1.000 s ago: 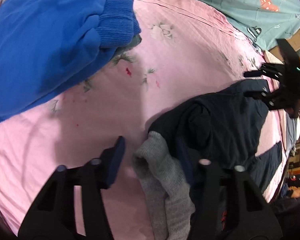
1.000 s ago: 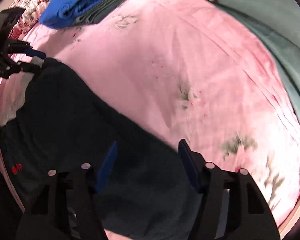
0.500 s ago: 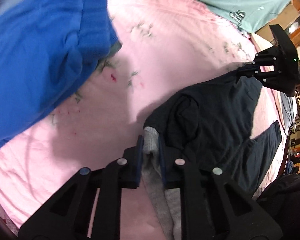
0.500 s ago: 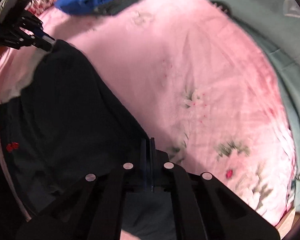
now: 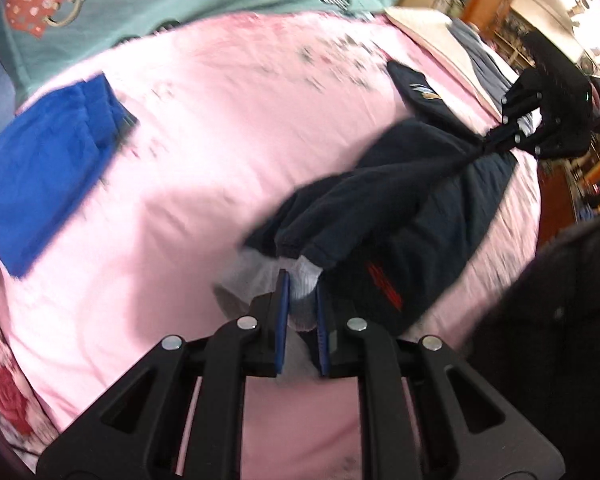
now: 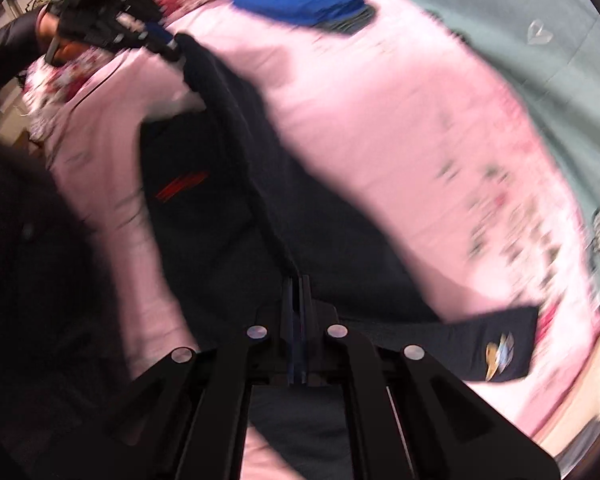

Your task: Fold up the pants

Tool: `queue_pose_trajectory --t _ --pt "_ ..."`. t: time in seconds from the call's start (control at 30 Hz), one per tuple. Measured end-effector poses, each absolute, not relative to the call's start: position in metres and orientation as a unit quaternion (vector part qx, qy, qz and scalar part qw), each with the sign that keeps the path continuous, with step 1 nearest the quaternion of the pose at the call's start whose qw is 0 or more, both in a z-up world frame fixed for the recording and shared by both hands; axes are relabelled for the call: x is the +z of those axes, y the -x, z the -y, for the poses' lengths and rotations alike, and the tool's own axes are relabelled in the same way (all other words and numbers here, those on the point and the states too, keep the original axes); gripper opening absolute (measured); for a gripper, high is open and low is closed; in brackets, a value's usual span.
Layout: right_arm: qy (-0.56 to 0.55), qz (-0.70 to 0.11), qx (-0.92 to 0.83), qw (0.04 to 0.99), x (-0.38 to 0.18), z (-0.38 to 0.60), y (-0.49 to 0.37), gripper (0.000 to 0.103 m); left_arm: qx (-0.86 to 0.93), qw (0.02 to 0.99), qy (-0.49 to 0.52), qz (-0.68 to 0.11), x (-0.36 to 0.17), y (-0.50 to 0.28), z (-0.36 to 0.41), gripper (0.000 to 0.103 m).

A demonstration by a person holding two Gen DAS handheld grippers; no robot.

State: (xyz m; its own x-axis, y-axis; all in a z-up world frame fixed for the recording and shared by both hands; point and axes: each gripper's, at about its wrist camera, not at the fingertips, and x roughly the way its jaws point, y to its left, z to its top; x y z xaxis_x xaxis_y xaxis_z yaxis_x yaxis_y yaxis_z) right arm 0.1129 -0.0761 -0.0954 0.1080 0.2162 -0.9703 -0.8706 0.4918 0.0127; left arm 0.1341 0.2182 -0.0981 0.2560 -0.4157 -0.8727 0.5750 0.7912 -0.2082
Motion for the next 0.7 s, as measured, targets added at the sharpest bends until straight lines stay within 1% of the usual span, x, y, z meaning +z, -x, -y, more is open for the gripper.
queue_pose_trajectory --t 0.13,0.23,0.33,0.37,0.4,0.43,0.47,0.5,0.53,0.6,0.7 --pt "0.296 -0.557 0.391 0.671 -0.139 0.079 -0.058 0.002 -0.314 0.771 -0.079 -0.549 -0.124 -0.105 -0.214 0.012" --pt "0.278 -0.569 0.369 0.68 -0.164 0.08 -0.049 0.002 -0.305 0.761 -0.078 -0.567 -0.15 -0.095 -0.214 0.013" --pt "0.249 -0.577 0.334 0.703 -0.185 0.08 -0.048 0.004 -0.295 0.766 -0.068 -0.568 -0.163 -0.093 -0.218 0.018" --pt "0.228 -0.577 0.324 0.714 -0.185 0.082 -0.047 0.006 -0.288 0.766 -0.065 -0.57 -0.166 -0.094 -0.22 0.024" --pt "0.215 -0.58 0.316 0.719 -0.184 0.084 -0.047 0.011 -0.28 0.767 -0.067 -0.573 -0.168 -0.092 -0.223 0.033" --pt "0.181 -0.594 0.306 0.722 -0.178 0.09 -0.048 0.023 -0.264 0.768 -0.077 -0.578 -0.168 -0.09 -0.224 0.058" --pt "0.16 -0.601 0.302 0.722 -0.173 0.094 -0.048 0.031 -0.239 0.774 -0.101 -0.578 -0.164 -0.088 -0.226 0.071" --pt "0.13 -0.604 0.294 0.729 -0.163 0.103 -0.05 0.041 -0.231 0.777 -0.113 -0.574 -0.159 -0.084 -0.23 0.071" --pt "0.094 -0.594 0.272 0.751 -0.148 0.117 -0.053 0.045 -0.233 0.779 -0.112 -0.571 -0.152 -0.081 -0.236 0.071" --pt "0.02 -0.565 0.203 0.799 -0.119 0.153 -0.071 0.048 -0.224 0.784 -0.1 -0.57 -0.139 -0.079 -0.248 0.072" --pt "-0.04 -0.522 0.1 0.846 -0.097 0.192 -0.11 0.048 -0.194 0.808 -0.071 -0.552 -0.118 -0.087 -0.255 0.072"
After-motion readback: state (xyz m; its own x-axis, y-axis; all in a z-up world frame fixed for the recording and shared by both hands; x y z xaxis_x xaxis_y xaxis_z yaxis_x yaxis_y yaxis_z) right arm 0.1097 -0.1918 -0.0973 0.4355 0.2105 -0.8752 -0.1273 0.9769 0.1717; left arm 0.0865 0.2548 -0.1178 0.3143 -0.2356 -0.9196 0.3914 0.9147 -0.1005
